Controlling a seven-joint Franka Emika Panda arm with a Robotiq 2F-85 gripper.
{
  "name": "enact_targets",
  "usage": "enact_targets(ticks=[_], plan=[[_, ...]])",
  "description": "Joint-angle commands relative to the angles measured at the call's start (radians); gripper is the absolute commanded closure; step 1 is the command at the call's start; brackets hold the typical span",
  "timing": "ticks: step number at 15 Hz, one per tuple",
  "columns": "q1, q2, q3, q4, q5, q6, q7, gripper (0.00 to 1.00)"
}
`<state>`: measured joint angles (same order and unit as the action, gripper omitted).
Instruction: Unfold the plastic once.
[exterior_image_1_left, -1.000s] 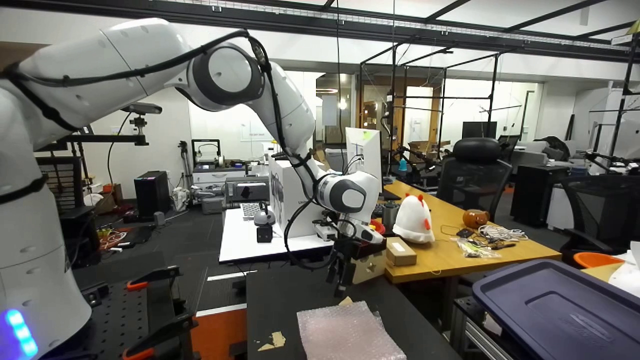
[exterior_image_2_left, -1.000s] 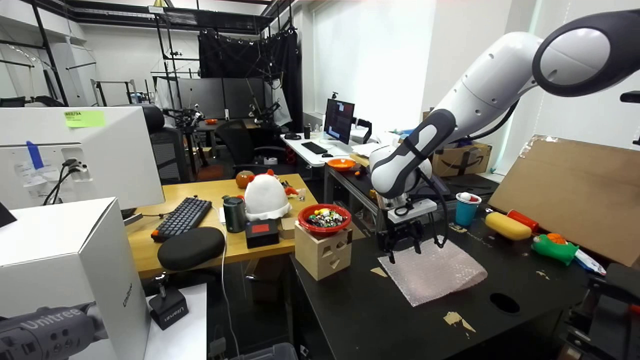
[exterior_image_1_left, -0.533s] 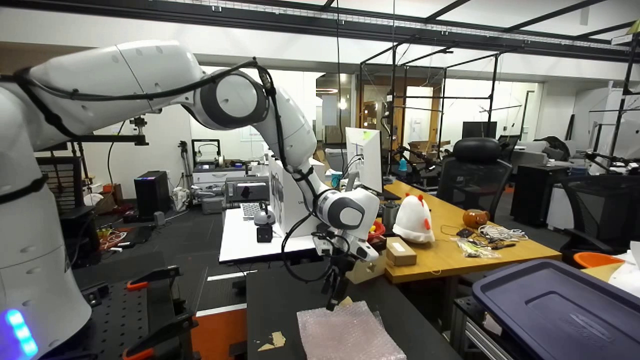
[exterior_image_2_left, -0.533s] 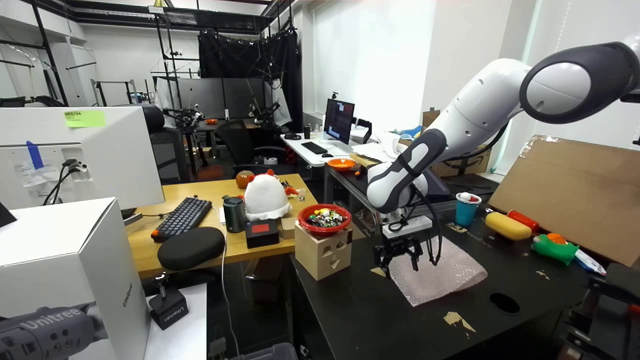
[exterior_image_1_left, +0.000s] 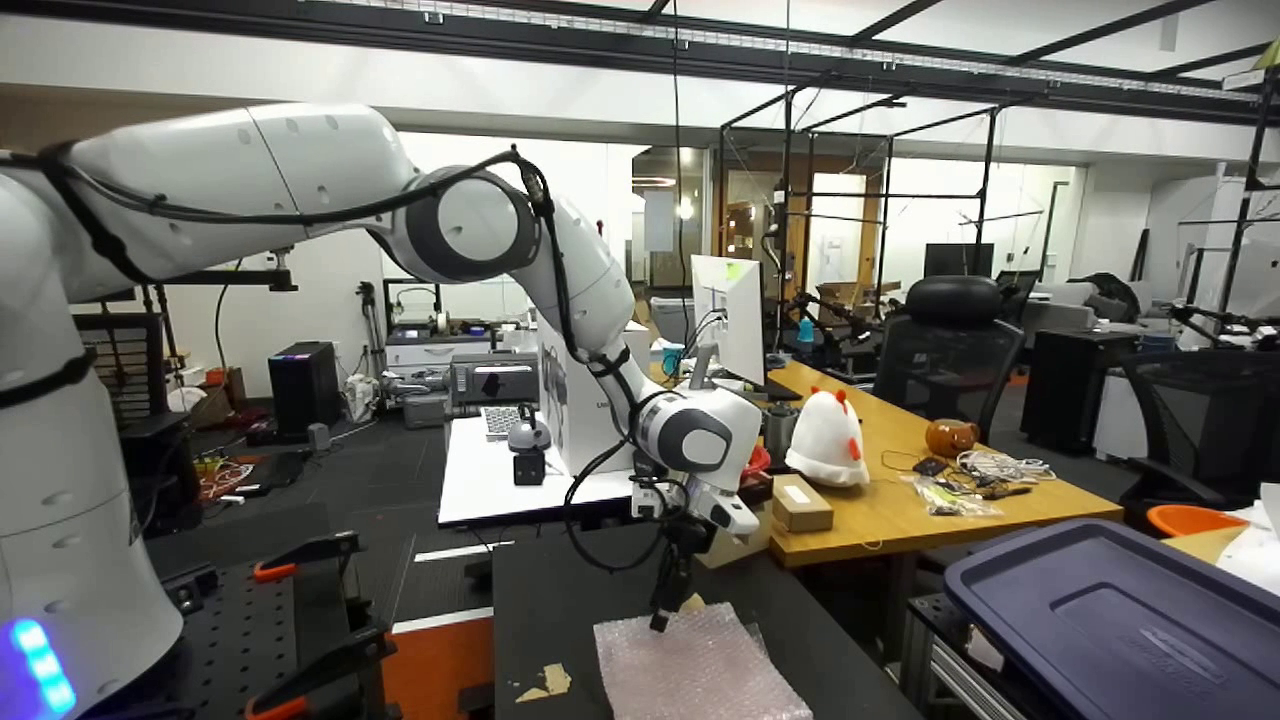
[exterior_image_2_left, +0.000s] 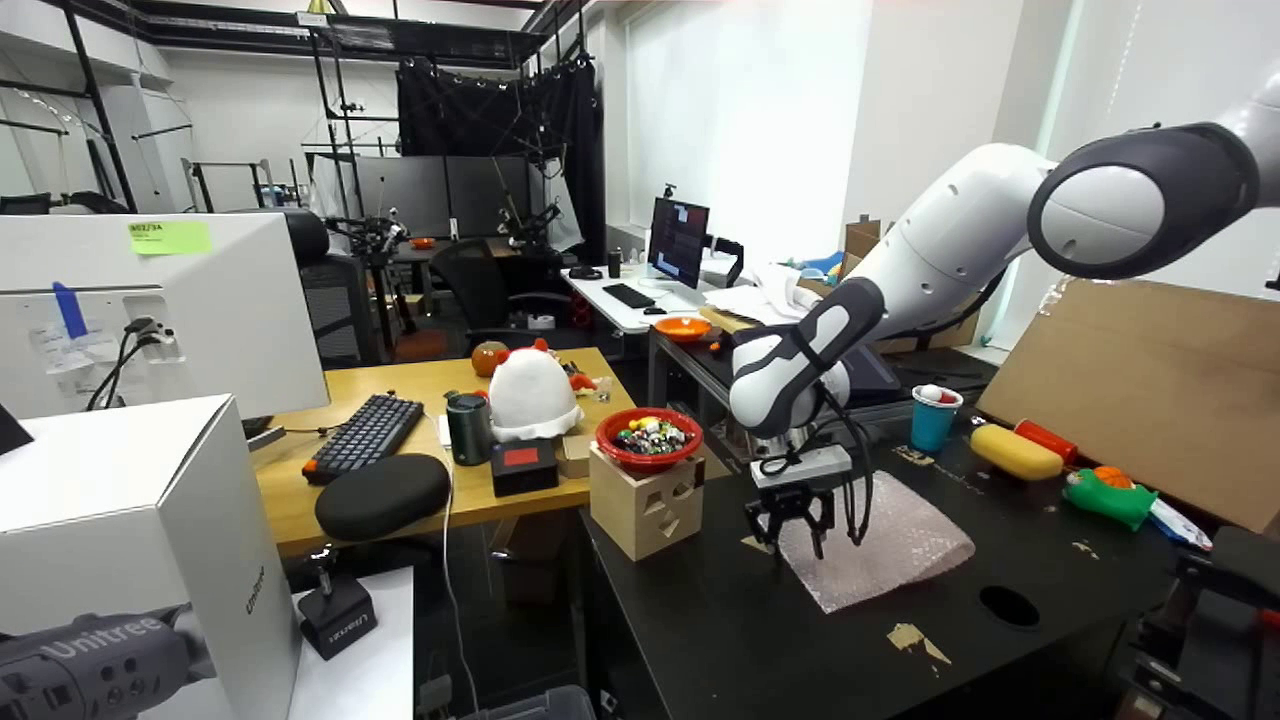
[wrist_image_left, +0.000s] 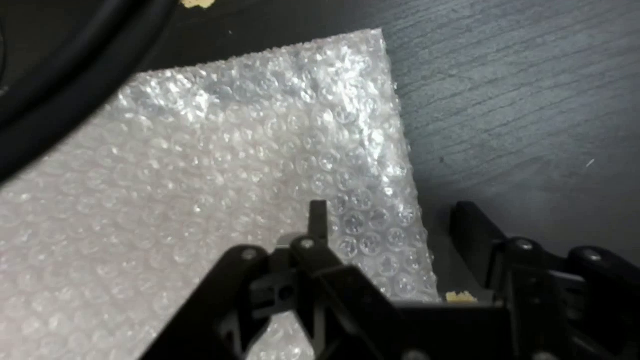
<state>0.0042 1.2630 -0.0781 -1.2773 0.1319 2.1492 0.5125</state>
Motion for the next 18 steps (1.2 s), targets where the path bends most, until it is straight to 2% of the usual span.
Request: enact_targets(ticks=[1,5,7,14,17,18], plan=[[0.020,0.015,-0.023,0.041,0.013,-0.031,0.048,0.65],[0.026,-0.002,-0.026,0.027,0.011,-0.019,0.065,0.95],[0.027,-0.025,-0.026,0.006,0.011,-0.005,0.063,1.00],[0.024,-0.185,-0.017,-0.115,0.009,0.059,0.060,1.00],[0.045,-0.251,-0.038,-0.156,0.009,0.057,0.075,1.00],[0.053,-0.258,-0.047,-0.155,-0.002,0.043,0.081,0.74]])
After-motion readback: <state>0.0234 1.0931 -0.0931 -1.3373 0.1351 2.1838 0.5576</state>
